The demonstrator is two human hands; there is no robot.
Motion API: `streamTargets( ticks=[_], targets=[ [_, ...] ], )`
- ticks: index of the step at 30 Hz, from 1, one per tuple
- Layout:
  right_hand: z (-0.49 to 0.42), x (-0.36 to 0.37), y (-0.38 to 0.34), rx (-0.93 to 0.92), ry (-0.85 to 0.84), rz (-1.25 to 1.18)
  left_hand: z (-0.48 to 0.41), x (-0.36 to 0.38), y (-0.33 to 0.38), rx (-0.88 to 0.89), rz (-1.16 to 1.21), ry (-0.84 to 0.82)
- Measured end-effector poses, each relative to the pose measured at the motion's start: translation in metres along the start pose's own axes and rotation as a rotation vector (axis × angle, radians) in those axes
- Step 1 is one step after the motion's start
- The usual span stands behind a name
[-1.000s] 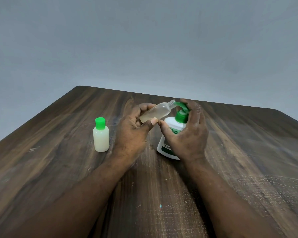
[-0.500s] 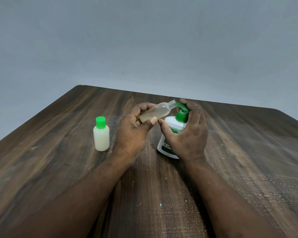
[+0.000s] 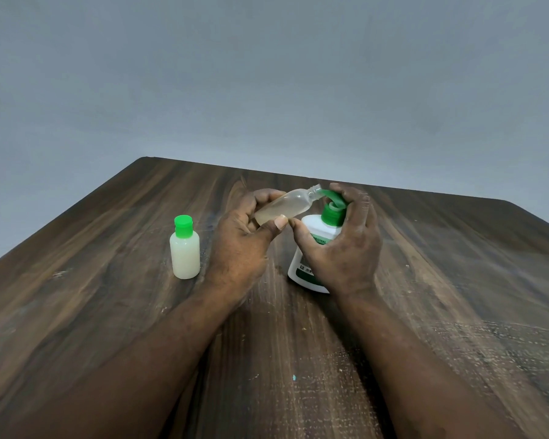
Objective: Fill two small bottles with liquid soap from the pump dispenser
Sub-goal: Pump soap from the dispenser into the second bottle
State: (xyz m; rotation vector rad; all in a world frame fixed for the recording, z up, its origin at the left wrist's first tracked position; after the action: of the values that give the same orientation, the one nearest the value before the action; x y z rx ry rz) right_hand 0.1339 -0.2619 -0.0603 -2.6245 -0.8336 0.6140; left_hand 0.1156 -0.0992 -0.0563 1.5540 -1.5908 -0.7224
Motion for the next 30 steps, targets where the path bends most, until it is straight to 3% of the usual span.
streamTargets(
  ticks=[30],
  targets=[
    [-0.0027, -0.0019, -0.0014, 0.008, -0.011, -0.042, -0.0025, -0.0009, -0.0002, -0.001, 0.024, 0.005]
  ],
)
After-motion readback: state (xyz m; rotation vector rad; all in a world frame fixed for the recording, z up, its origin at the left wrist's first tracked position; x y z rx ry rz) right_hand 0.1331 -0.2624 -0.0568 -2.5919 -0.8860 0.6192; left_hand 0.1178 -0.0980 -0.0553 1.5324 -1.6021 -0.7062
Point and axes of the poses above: each hand's wrist, its own z-axis away from the middle knuckle, its own x-axis out of the palm, y = z × x, the point moved 1 cm from there along -z, towards the middle knuckle, and after that the axes turned 4 degrees about x, right-handed, at the moved point
